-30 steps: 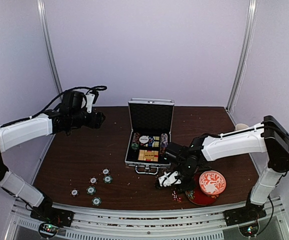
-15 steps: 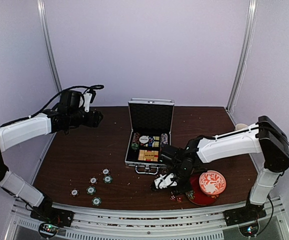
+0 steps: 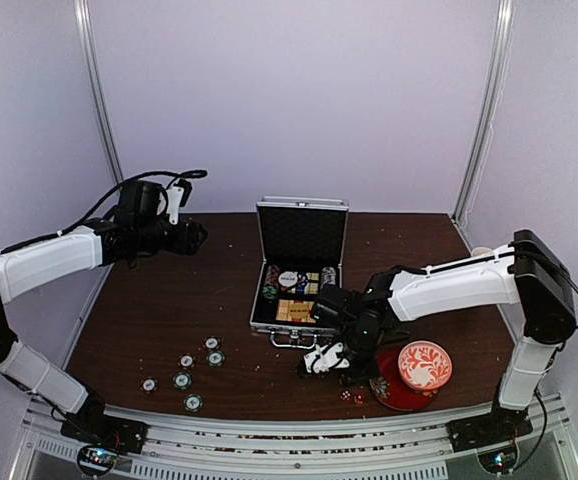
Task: Pack up texas hold em set
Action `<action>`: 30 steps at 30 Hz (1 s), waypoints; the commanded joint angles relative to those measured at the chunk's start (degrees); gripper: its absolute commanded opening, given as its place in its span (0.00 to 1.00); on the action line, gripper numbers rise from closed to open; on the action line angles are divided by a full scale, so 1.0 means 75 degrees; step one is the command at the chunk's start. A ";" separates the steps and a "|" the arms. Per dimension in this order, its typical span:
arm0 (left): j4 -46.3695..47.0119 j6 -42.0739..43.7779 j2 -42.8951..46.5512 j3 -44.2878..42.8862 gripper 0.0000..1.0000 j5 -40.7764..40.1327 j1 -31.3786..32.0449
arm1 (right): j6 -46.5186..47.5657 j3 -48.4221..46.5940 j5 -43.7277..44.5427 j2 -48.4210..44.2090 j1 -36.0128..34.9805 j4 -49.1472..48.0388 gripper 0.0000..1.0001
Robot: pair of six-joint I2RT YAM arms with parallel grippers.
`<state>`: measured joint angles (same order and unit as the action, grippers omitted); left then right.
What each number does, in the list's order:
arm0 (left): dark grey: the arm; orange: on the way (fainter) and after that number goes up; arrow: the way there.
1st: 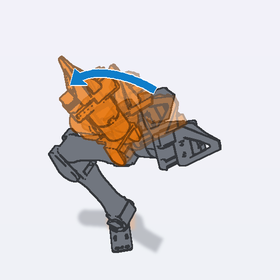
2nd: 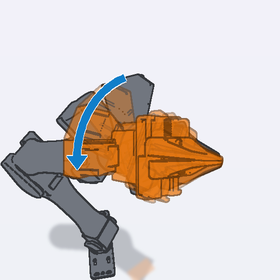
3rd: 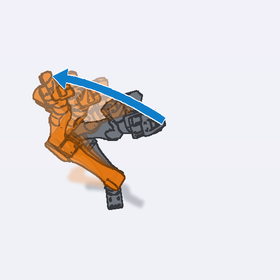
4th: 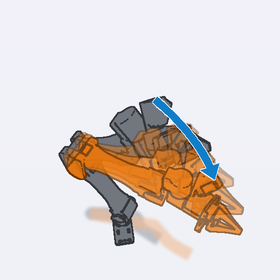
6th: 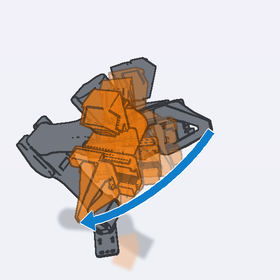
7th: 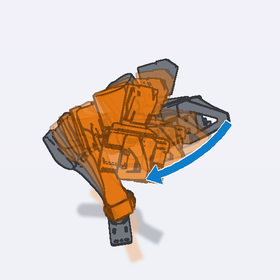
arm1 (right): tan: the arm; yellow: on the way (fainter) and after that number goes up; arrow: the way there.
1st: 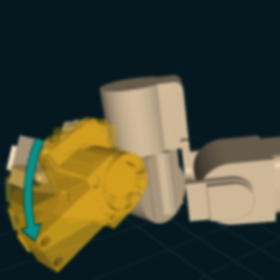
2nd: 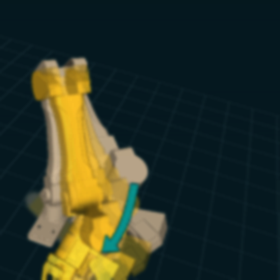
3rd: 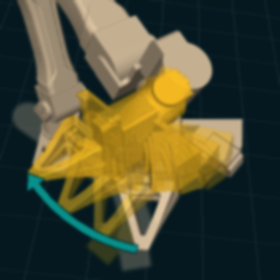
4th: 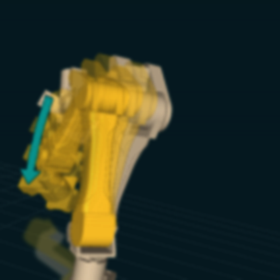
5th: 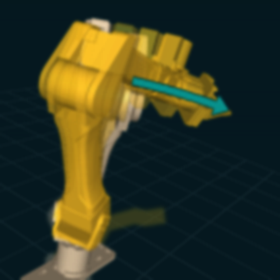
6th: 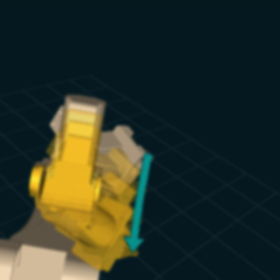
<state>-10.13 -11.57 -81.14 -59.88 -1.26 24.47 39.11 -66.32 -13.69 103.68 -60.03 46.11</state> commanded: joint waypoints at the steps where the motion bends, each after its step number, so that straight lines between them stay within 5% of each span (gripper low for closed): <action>1: 0.0182 -0.0106 -0.0059 -0.0079 0.69 0.0195 -0.0107 | -0.0139 -0.0922 -0.0120 -0.0023 0.0209 0.0435 0.11; 17: 0.0182 -0.0213 -0.0056 -0.0101 0.69 0.0857 -0.0286 | -0.1370 -0.5705 -0.0048 0.2811 0.2471 0.0765 0.11; 30: 0.0191 -0.0325 -0.0069 -0.0126 0.69 0.1230 -0.0570 | -0.1313 -0.6251 0.0325 0.3719 0.2506 0.0968 0.13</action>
<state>-10.52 -13.47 -81.32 -59.90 6.44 20.69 29.69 -111.94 -13.63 130.50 -41.10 51.68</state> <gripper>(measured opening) 0.686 0.159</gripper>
